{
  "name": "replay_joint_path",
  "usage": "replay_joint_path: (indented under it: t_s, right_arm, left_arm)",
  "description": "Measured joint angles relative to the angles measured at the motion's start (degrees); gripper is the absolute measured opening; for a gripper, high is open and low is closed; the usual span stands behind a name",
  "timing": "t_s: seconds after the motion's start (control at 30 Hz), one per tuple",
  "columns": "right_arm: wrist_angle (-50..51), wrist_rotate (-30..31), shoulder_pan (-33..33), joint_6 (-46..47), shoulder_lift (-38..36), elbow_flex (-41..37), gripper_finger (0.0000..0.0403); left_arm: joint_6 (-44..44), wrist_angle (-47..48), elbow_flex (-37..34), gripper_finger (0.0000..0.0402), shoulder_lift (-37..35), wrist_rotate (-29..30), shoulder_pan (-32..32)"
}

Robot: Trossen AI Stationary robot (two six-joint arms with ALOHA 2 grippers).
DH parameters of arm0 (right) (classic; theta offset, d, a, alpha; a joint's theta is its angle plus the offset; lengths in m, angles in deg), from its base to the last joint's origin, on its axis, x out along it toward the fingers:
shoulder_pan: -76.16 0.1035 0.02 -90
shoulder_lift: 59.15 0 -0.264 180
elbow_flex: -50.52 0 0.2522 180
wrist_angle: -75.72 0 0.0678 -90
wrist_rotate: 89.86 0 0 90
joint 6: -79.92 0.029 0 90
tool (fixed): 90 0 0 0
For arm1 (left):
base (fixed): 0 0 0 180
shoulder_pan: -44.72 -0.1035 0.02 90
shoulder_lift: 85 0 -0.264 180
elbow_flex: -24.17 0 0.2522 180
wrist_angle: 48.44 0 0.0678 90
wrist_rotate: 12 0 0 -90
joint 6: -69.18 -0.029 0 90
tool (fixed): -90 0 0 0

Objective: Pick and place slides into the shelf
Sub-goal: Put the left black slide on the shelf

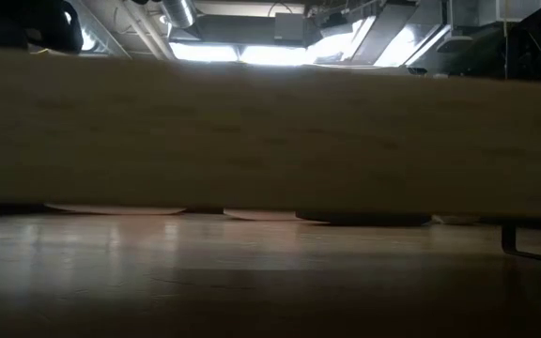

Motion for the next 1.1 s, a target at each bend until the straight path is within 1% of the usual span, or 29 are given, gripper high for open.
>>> replay_joint_path:
  t_s: [0.23, 0.57, 0.8, 0.9, 0.97, 1.1]
  right_arm:
    - [0.01, 0.01, 0.01, 0.00, 0.00, 0.00, 0.0017]
    - [0.00, 0.00, -0.01, 0.02, 0.00, 0.00, 0.0017]
    - [0.00, 0.00, -0.01, -0.05, 0.00, 0.00, 0.0017]
    - [0.01, 0.00, 0.00, -0.09, 0.00, 0.00, 0.0017]
    - [0.00, 0.00, 0.01, -0.17, 0.00, 0.00, 0.0017]
    - [0.00, 0.00, -0.01, -0.17, 0.00, 0.00, 0.0017]
  left_arm:
    - [0.03, 0.65, 0.49, 0.0158, -0.20, 0.51, 0.03]
    - [-4.18, 4.16, 8.97, 0.0158, -0.20, 8.74, 0.27]
    - [-4.28, 6.61, 9.40, 0.0158, -0.20, 7.57, 0.27]
    - [-5.06, 8.03, 9.40, 0.0158, -0.20, 10.05, 0.26]
    - [-8.02, 7.79, 9.40, 0.0158, -0.20, 12.61, 0.23]
    - [-13.69, 3.79, 9.40, 0.0158, -0.20, 17.57, 0.11]
